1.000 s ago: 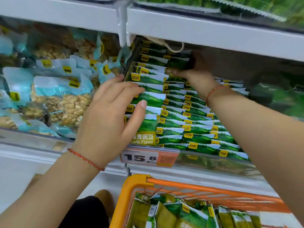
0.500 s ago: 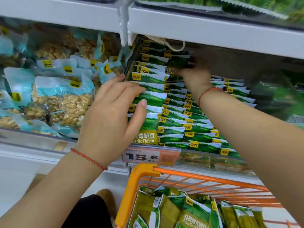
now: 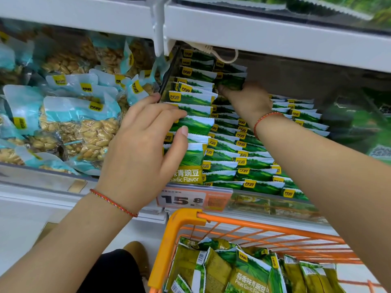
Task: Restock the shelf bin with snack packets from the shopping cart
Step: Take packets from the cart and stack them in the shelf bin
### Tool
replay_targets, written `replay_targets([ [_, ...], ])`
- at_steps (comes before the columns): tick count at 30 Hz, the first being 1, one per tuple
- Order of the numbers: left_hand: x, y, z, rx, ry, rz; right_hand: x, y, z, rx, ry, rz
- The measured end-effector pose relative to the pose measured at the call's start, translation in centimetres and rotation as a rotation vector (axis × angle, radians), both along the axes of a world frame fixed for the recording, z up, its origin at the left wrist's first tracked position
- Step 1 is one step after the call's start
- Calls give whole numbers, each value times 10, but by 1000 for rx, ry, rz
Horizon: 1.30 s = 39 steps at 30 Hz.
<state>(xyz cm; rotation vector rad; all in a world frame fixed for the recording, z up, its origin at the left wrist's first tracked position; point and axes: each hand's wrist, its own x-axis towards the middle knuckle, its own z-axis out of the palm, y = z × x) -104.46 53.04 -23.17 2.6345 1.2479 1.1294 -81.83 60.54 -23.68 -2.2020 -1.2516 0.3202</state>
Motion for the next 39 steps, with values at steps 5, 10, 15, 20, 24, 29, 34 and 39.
replay_targets([
  [5,0,0,0,1,9,-2,-1,-6,-5,159,97,-65],
  [10,0,0,0,7,10,1,0,-11,-3,252,77,-15],
  [15,0,0,-1,20,9,-2,-2,-6,-2,346,514,-156],
  [20,-1,0,-1,29,2,-12,-4,-1,-7,294,459,-135],
  [24,-1,1,-2,37,0,-10,2,0,-10,201,397,-70],
  [29,-2,1,-3,33,-17,-10,6,-19,-1,293,432,-133],
  [34,-6,-6,5,112,-61,-17,-2,-76,25,349,519,-146],
  [39,3,-51,22,125,-77,-163,-12,-160,47,371,555,44],
])
